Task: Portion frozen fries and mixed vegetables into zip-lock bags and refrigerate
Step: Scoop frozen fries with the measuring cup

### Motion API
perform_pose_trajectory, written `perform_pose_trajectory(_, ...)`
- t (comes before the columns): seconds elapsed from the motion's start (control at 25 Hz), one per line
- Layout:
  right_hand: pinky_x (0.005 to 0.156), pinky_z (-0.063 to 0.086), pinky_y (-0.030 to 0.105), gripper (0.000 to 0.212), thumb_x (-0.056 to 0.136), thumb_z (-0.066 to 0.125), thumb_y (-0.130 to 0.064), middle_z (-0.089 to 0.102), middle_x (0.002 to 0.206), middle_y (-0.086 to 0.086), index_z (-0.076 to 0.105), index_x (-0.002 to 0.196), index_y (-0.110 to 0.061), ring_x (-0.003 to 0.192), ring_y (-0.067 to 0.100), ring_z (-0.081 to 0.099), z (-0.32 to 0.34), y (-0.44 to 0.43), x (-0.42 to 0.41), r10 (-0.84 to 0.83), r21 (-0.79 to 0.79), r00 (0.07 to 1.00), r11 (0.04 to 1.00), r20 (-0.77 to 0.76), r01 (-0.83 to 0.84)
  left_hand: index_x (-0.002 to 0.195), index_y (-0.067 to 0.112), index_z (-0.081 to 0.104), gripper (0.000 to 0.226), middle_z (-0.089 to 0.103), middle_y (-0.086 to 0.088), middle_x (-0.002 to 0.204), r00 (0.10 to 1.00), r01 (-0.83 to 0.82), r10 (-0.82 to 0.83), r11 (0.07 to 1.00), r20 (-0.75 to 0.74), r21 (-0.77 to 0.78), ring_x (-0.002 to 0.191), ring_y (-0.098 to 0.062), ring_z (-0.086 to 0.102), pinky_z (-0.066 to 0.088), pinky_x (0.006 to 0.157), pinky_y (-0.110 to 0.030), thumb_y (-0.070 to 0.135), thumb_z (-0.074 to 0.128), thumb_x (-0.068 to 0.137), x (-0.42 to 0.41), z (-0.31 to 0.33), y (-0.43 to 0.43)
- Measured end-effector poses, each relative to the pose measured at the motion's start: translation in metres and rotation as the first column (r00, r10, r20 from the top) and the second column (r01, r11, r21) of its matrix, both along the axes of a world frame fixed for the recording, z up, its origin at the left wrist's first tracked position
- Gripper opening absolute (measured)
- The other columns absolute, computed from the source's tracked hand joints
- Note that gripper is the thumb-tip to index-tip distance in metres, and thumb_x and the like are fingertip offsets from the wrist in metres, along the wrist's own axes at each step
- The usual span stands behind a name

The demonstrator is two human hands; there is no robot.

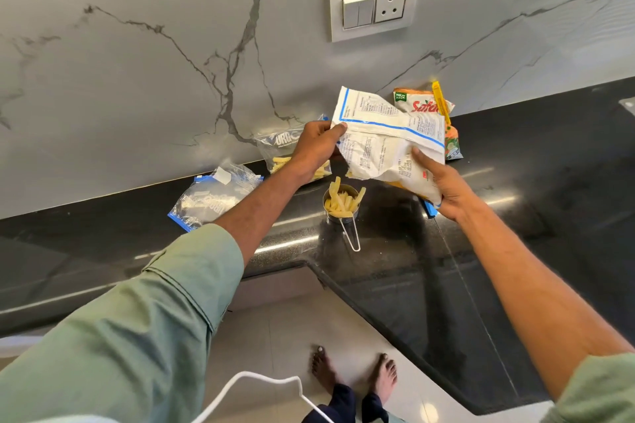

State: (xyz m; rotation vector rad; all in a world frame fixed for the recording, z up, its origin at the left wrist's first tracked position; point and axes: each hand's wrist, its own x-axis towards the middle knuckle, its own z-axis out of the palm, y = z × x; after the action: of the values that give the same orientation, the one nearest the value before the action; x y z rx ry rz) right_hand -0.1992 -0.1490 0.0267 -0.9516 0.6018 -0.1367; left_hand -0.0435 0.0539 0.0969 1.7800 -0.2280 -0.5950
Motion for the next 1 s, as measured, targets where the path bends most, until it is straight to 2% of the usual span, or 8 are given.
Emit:
perform_pose_trajectory(0.16, 0.100, 0.054, 0.048, 0.051, 0.101, 0.067, -0.036, 0.066, 0.141, 0.008, 0.058, 0.147, -0.017, 0.128, 0.028, 0.065, -0.004, -0.003, -0.010, -0.014, 0.214, 1.000, 0.977, 0.003, 0.013, 0.121, 0.009, 0.069, 0.024, 0.077, -0.003, 0.113, 0.998, 0.028, -0.030, 0.999, -0.049, -0.031, 0.093, -0.013, 0.076, 0.060, 0.070, -0.024, 0.022, 0.062, 0.102, -0.004, 0.009, -0.012)
perform_pose_trajectory(0.32, 0.091, 0.063, 0.039, 0.045, 0.104, 0.058, -0.046, 0.071, 0.135, 0.005, 0.061, 0.140, -0.020, 0.119, 0.023, 0.071, -0.002, 0.008, -0.009, -0.029, 0.215, 1.000, 0.976, 0.008, 0.027, 0.123, 0.009, 0.070, 0.026, 0.077, -0.001, 0.113, 0.998, 0.005, -0.009, 0.997, -0.058, -0.072, 0.095, -0.010, 0.075, 0.059, 0.074, -0.024, 0.022, 0.064, 0.101, -0.007, 0.014, -0.022)
perform_pose_trajectory(0.4, 0.077, 0.065, 0.034, 0.046, 0.102, 0.055, -0.056, 0.075, 0.127, 0.002, 0.065, 0.134, -0.024, 0.107, 0.018, 0.075, -0.005, 0.015, -0.004, -0.010, 0.131, 0.999, 0.991, -0.035, 0.015, 0.123, 0.009, 0.070, 0.027, 0.077, -0.001, 0.112, 0.998, -0.016, 0.012, 0.996, -0.055, -0.085, 0.093, -0.009, 0.075, 0.058, 0.072, -0.021, 0.023, 0.064, 0.101, -0.008, 0.015, -0.028)
perform_pose_trajectory(0.52, 0.075, 0.058, 0.032, 0.062, 0.096, 0.053, -0.071, 0.075, 0.126, 0.004, 0.065, 0.138, -0.027, 0.101, 0.016, 0.074, -0.021, 0.019, 0.004, 0.001, -0.050, 0.992, 0.999, -0.124, -0.007, 0.118, 0.005, 0.072, 0.024, 0.078, -0.002, 0.106, 0.998, -0.045, 0.041, 0.994, -0.038, -0.100, 0.081, -0.005, 0.075, 0.055, 0.065, -0.015, 0.021, 0.064, 0.101, -0.013, 0.016, -0.040)
perform_pose_trajectory(0.64, 0.064, 0.059, 0.030, 0.067, 0.096, 0.052, -0.071, 0.076, 0.115, 0.006, 0.063, 0.138, -0.021, 0.087, 0.016, 0.073, -0.035, 0.022, 0.012, -0.038, -0.053, 0.976, 0.998, -0.216, 0.027, 0.111, 0.003, 0.073, 0.020, 0.077, -0.005, 0.099, 0.995, -0.098, 0.096, 0.990, -0.021, -0.104, 0.076, -0.008, 0.075, 0.059, 0.066, -0.020, 0.017, 0.063, 0.101, -0.015, 0.018, -0.051)
perform_pose_trajectory(0.76, 0.074, 0.059, 0.037, 0.061, 0.096, 0.050, -0.074, 0.076, 0.112, 0.005, 0.067, 0.125, -0.023, 0.099, 0.021, 0.070, -0.041, 0.027, 0.012, -0.046, -0.082, 0.941, 0.996, -0.336, 0.020, 0.102, 0.005, 0.074, 0.016, 0.078, -0.010, 0.100, 0.995, -0.102, 0.103, 0.994, 0.020, -0.050, 0.078, -0.018, 0.077, 0.064, 0.074, -0.035, 0.018, 0.065, 0.099, -0.010, 0.012, -0.065)
perform_pose_trajectory(0.84, 0.085, 0.060, 0.043, 0.055, 0.098, 0.051, -0.069, 0.075, 0.110, 0.006, 0.067, 0.116, -0.020, 0.103, 0.023, 0.070, -0.050, 0.032, 0.013, -0.100, -0.133, 0.921, 0.990, -0.377, 0.053, 0.093, 0.009, 0.073, 0.011, 0.078, -0.010, 0.096, 0.995, -0.100, 0.100, 0.995, 0.029, 0.003, 0.077, -0.021, 0.078, 0.064, 0.070, -0.034, 0.017, 0.066, 0.098, -0.010, 0.010, -0.075)
perform_pose_trajectory(1.0, 0.095, 0.057, 0.053, 0.036, 0.099, 0.052, -0.063, 0.071, 0.095, 0.001, 0.055, 0.097, -0.027, 0.091, 0.024, 0.069, -0.059, 0.057, -0.005, -0.412, -0.502, 0.804, 0.849, -0.428, 0.168, 0.107, 0.007, 0.072, 0.021, 0.078, -0.010, 0.102, 0.999, 0.026, -0.023, 0.998, -0.044, 0.055, 0.082, -0.021, 0.078, 0.059, 0.067, -0.029, 0.025, 0.066, 0.100, -0.007, 0.010, -0.090)
